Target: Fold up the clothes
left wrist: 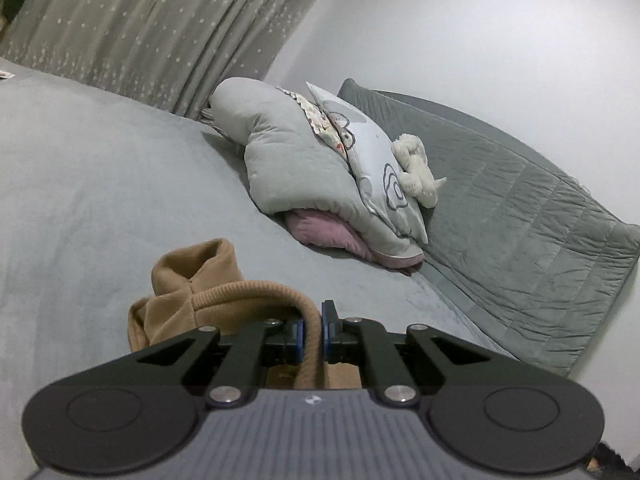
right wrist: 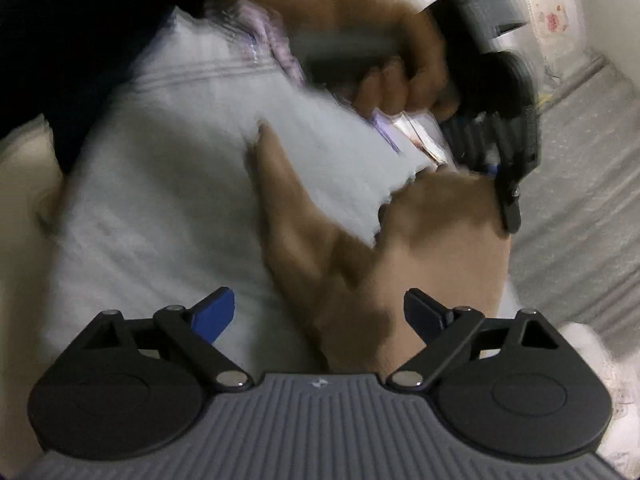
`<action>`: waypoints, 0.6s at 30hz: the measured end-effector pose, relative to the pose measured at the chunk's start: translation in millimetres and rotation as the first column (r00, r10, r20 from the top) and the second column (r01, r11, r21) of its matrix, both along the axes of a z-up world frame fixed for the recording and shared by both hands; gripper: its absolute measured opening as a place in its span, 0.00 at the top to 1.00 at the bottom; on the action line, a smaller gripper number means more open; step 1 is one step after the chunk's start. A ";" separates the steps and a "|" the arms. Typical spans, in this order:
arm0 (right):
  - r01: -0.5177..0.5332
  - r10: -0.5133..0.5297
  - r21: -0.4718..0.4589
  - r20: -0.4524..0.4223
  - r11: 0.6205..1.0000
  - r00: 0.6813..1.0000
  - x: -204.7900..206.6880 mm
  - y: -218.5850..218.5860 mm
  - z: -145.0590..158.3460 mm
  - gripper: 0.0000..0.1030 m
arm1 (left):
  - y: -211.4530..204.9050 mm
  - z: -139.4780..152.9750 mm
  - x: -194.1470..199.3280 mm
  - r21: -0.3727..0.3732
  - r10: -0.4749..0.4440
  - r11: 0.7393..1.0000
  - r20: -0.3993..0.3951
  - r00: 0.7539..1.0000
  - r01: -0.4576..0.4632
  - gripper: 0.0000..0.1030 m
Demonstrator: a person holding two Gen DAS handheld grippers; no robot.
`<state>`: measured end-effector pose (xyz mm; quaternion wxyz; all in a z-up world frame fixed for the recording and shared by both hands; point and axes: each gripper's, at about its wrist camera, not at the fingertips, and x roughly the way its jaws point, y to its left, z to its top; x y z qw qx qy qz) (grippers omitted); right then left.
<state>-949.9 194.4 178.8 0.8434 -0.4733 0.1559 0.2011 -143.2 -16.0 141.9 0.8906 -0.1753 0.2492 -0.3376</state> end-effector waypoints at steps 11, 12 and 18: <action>0.308 -0.360 0.553 -0.014 0.775 0.933 -17.8 -165.5 182.2 0.85 | 7.6 24.4 -17.0 0.034 0.023 0.999 0.129 0.991 -0.028 0.94; 0.300 -0.384 0.586 0.020 0.752 0.923 -29.0 -191.3 205.7 0.85 | 8.6 28.0 -18.5 0.034 0.025 0.999 0.141 0.990 -0.030 0.94; 0.305 -0.448 0.666 0.050 0.681 0.893 -22.9 -304.4 286.6 0.85 | -2.8 31.9 -27.8 0.091 -0.018 0.996 0.207 0.978 -0.001 0.94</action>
